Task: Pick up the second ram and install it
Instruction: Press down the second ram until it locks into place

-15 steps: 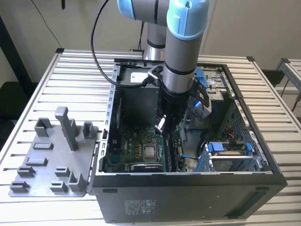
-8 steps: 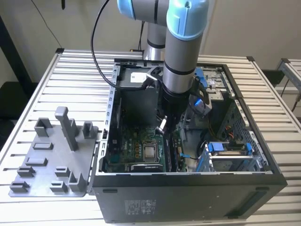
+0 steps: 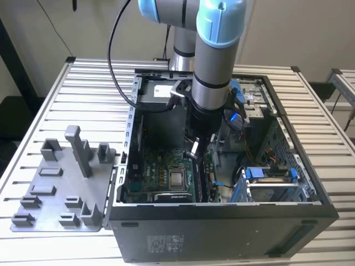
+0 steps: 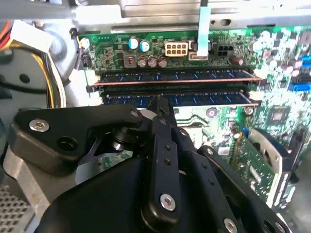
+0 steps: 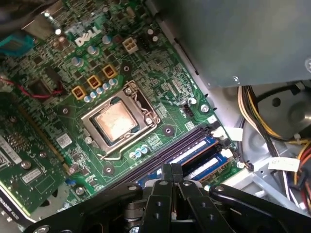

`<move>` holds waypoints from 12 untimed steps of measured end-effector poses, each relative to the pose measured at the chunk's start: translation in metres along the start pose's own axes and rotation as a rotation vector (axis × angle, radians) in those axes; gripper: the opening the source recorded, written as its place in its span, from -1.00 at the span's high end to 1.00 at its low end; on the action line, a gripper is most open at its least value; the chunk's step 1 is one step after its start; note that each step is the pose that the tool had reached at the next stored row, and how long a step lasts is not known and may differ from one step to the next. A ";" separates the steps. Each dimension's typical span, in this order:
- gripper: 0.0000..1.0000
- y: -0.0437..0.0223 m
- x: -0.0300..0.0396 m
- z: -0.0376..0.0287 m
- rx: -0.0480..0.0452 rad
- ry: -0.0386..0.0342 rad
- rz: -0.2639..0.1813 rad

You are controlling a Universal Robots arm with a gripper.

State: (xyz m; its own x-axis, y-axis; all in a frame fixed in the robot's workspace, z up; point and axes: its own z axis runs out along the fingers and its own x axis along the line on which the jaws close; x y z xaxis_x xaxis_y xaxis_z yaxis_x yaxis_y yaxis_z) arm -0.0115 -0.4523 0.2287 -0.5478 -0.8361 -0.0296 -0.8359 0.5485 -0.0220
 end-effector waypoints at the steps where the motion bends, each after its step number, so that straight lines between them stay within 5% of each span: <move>1: 0.79 0.0000 0.0000 0.0000 -0.0005 -0.0004 -0.018; 12: 0.79 0.0001 0.0001 0.0005 -0.0064 -0.0047 -0.217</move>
State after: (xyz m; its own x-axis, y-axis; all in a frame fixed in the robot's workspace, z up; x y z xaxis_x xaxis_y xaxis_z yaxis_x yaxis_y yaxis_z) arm -0.0116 -0.4523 0.2282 -0.3547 -0.9345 -0.0296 -0.9345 0.3554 -0.0220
